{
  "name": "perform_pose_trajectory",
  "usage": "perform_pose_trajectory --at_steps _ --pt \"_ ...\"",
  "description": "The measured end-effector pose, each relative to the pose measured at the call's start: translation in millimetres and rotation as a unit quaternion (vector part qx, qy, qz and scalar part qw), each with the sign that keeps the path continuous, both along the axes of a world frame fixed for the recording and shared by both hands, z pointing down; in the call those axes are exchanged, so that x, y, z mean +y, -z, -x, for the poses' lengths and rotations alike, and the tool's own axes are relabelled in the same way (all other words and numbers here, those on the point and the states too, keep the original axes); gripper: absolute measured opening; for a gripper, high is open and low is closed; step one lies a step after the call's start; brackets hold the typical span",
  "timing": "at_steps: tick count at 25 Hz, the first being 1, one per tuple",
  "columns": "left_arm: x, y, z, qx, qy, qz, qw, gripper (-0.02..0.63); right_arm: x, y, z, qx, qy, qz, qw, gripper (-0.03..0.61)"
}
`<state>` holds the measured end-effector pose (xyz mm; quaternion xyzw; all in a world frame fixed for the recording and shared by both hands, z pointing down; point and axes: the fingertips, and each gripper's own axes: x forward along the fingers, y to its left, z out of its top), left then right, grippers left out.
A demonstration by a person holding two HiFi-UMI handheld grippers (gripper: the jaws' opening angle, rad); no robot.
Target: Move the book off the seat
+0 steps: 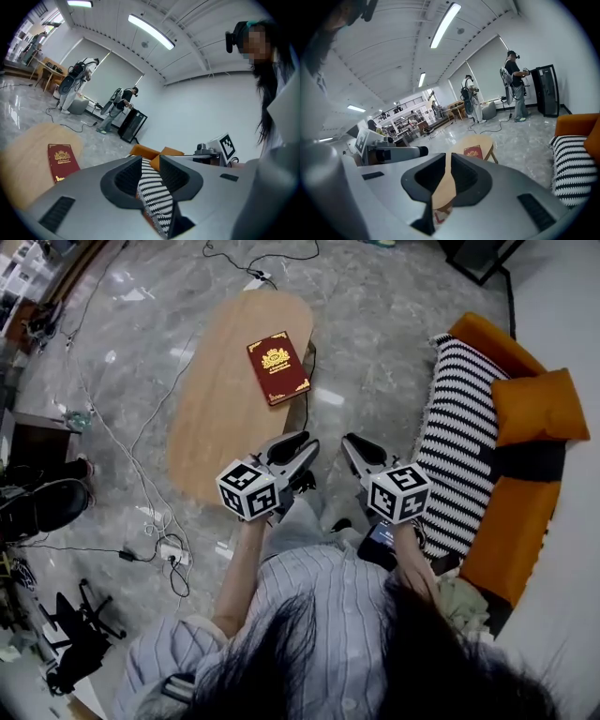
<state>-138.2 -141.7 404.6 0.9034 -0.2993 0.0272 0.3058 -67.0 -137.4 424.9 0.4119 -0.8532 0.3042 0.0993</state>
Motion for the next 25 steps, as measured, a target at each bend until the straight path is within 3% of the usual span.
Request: perform_pose_trajectory --at_steps 13,25 --pt "71.8 14.1 -47.1 -0.022 -0.033 -0.013 0.9991 0.126 74.6 13.1 -50.1 0.000 -0.028 -0.027 0.999 0.048" --pt "120.4 14.1 -69.5 -0.035 -0.059 -0.022 0.9974 0.126 119.2 18.8 -65.1 0.014 -0.032 -0.048 0.998 0.044"
